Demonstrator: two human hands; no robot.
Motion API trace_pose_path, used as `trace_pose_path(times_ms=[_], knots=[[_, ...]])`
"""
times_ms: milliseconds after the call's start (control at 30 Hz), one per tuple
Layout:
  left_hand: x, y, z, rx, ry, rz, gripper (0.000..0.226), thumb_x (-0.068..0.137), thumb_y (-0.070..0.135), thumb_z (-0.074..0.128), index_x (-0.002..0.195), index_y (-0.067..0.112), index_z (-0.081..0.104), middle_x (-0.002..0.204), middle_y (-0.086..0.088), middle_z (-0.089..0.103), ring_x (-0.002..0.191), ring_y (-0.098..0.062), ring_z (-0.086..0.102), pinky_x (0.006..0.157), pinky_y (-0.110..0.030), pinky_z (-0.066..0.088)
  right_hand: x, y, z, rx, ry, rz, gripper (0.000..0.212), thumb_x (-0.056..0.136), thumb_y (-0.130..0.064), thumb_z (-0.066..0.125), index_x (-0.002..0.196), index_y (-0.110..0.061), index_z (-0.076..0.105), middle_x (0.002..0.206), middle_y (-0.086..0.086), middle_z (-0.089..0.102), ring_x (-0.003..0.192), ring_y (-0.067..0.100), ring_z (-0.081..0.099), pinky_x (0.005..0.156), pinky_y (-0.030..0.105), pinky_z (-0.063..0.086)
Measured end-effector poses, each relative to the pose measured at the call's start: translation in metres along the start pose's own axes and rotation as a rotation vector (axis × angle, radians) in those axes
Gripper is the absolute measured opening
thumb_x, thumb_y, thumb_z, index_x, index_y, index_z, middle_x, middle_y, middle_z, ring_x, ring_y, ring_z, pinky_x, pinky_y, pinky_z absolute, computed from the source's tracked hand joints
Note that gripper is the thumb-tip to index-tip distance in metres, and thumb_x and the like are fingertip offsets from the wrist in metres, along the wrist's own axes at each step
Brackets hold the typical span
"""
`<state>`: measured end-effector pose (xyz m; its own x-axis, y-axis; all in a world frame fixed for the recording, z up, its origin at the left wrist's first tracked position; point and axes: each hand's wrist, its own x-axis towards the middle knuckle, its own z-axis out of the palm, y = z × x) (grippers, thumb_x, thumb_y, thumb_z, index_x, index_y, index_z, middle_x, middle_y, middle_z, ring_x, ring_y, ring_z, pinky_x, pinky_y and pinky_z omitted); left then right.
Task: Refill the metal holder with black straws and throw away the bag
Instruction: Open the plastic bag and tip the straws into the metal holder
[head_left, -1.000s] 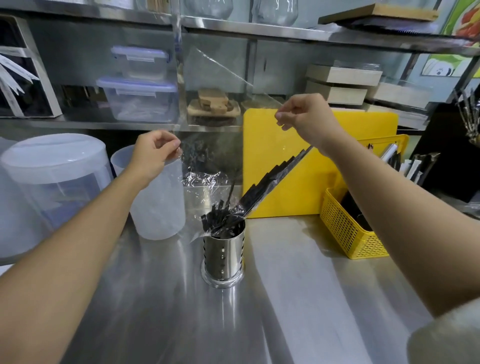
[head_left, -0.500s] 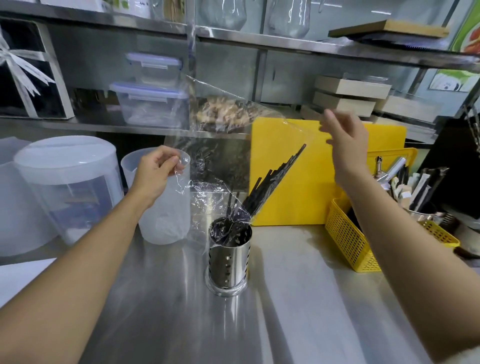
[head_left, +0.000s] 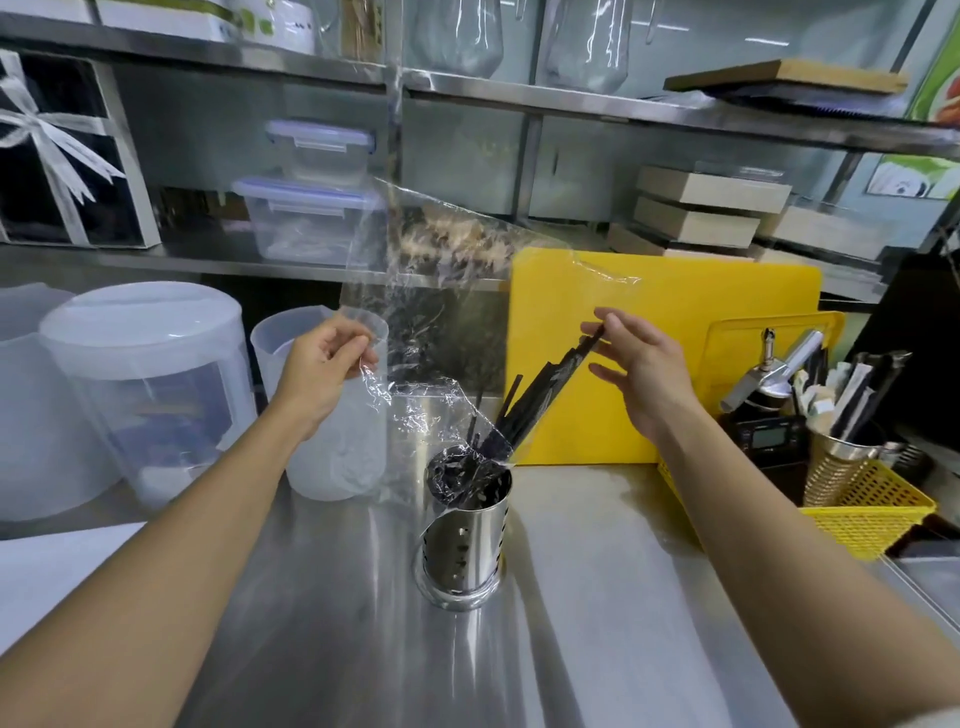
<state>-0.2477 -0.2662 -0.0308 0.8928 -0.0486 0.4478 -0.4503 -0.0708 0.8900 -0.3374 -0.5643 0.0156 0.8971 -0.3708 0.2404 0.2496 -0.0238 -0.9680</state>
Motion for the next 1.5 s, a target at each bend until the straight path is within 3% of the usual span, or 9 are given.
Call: trace_pose_path(times_ms=[200,367,567,733,933,1100,1167,1367,1500], knots=[[-0.001,-0.006,-0.012,-0.071,0.048,-0.059,0.024,0.091,0.005,0.053,0.079,0.025,0.061,0.067,0.012,0.071,0.066,-0.003,0.067,0.062,-0.016,0.054,0.001,-0.016,0.007,-0.061,0.029,-0.123,0.015,0.092,-0.027,0.055,0.095,-0.021,0.069,0.098,-0.001,0.072,0.096,0.018,0.068,0.083,0.034,0.052],[-0.002,-0.006,-0.017,-0.077,0.048,-0.093,0.023,0.090,0.005,0.054,0.077,0.024,0.060,0.077,0.005,0.069,0.066,-0.003,0.068,0.060,-0.017,0.054,-0.001,-0.025,0.017,-0.174,-0.015,-0.182,0.013,0.090,-0.022,0.058,0.093,-0.015,0.069,0.092,0.004,0.071,0.088,0.016,0.068,0.081,0.034,0.051],[-0.004,0.004,-0.021,-0.070,0.058,-0.118,0.018,0.090,0.003,0.053,0.079,0.017,0.059,0.062,0.013,0.071,0.064,-0.002,0.065,0.066,-0.019,0.054,0.002,-0.031,0.021,-0.240,0.037,-0.292,0.012,0.086,-0.020,0.064,0.093,-0.013,0.070,0.084,-0.006,0.066,0.077,0.000,0.057,0.063,0.008,0.046],[-0.006,0.013,-0.019,-0.100,0.056,-0.131,0.015,0.089,0.004,0.054,0.081,0.015,0.059,0.061,0.013,0.070,0.064,-0.002,0.064,0.069,-0.021,0.054,0.009,-0.039,0.016,-0.245,0.106,-0.304,0.003,0.083,-0.020,0.067,0.083,-0.017,0.069,0.078,-0.010,0.064,0.063,-0.016,0.056,0.056,0.001,0.042],[-0.006,0.015,-0.018,-0.090,0.056,-0.134,0.014,0.089,0.006,0.055,0.081,0.016,0.060,0.063,0.011,0.071,0.066,-0.003,0.065,0.068,-0.020,0.055,0.008,-0.041,0.015,-0.292,0.110,-0.327,0.007,0.084,-0.020,0.066,0.077,-0.020,0.067,0.075,-0.010,0.063,0.062,-0.013,0.056,0.056,0.002,0.042],[-0.003,0.022,-0.018,-0.041,0.095,-0.084,0.013,0.088,0.009,0.058,0.082,0.019,0.063,0.077,0.002,0.068,0.073,-0.008,0.065,0.069,-0.021,0.054,0.009,-0.050,0.018,-0.329,0.121,-0.411,0.004,0.085,-0.018,0.066,0.084,-0.015,0.067,0.078,-0.004,0.062,0.076,0.007,0.056,0.071,0.019,0.048],[-0.001,0.028,-0.018,-0.010,0.140,-0.040,0.016,0.087,0.010,0.059,0.080,0.023,0.063,0.075,0.004,0.068,0.068,-0.003,0.066,0.063,-0.015,0.053,0.010,-0.053,0.019,-0.346,0.112,-0.421,0.005,0.085,-0.019,0.066,0.084,-0.014,0.067,0.079,-0.001,0.063,0.078,0.011,0.057,0.073,0.023,0.049],[0.002,0.039,-0.020,-0.019,0.169,-0.015,0.014,0.087,0.008,0.059,0.079,0.020,0.061,0.071,0.003,0.066,0.060,0.001,0.064,0.061,-0.012,0.052,0.012,-0.066,0.020,-0.395,0.045,-0.406,0.007,0.085,-0.020,0.066,0.078,-0.018,0.066,0.072,-0.007,0.060,0.071,0.006,0.054,0.068,0.019,0.047],[0.004,0.043,-0.026,0.030,0.137,-0.028,0.015,0.087,0.007,0.059,0.079,0.020,0.062,0.060,0.013,0.070,0.060,0.003,0.065,0.060,-0.010,0.050,0.017,-0.071,0.016,-0.432,0.029,-0.393,0.010,0.087,-0.021,0.064,0.082,-0.012,0.065,0.071,-0.004,0.056,0.069,0.006,0.050,0.065,0.019,0.043]])
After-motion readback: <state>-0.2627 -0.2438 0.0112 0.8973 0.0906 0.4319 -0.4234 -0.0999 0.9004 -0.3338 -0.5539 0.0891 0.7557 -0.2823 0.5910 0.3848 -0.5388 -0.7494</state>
